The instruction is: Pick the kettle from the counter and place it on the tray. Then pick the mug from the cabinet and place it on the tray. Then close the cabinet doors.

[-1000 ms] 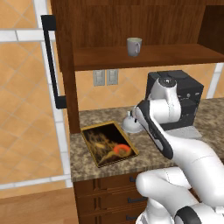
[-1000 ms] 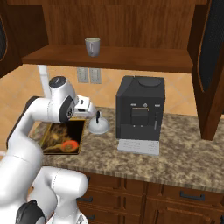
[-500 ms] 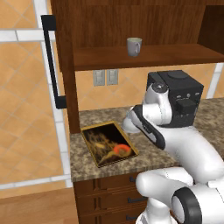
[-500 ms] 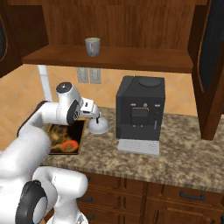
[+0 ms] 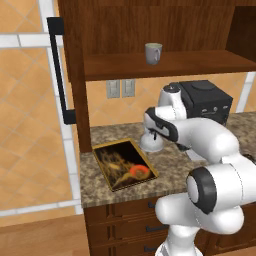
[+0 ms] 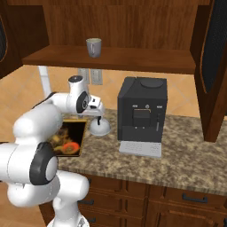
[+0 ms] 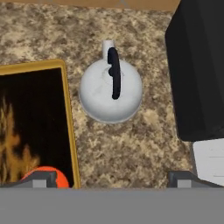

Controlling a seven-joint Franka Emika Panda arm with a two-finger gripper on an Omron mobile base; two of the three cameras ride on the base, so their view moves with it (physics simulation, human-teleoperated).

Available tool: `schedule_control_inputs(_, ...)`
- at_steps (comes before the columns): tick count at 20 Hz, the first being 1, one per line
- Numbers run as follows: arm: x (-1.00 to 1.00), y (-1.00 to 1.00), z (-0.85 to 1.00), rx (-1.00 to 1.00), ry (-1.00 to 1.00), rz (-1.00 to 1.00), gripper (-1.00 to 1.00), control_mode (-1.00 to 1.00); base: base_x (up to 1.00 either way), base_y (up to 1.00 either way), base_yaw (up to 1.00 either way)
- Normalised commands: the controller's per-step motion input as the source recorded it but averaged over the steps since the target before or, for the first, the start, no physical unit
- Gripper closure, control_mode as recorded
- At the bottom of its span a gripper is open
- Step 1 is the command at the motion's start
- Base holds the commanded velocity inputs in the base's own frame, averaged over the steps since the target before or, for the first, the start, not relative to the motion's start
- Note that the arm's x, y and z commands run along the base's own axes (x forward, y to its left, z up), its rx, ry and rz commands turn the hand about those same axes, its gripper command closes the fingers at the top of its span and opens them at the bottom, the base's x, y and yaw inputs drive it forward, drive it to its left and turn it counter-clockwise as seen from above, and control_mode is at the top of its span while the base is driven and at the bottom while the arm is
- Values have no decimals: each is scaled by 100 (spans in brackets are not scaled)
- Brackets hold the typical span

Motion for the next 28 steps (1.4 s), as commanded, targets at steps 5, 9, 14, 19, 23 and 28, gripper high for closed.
schedule_control_inputs(5,28,-11,-38,-6,4,0,-100,-100,0,0,0)
schedule_control_inputs(9,16,-8,-36,-3,0,0,-100,-100,0,0,0)
schedule_control_inputs(14,16,0,-30,0,0,0,-100,-100,0,0,0)
schedule_control_inputs(19,24,-1,-18,0,0,0,-100,-100,0,0,0)
schedule_control_inputs(23,24,0,-13,0,0,1,-100,-100,0,0,0)
schedule_control_inputs(28,22,0,-12,0,-1,0,-100,-100,0,0,0)
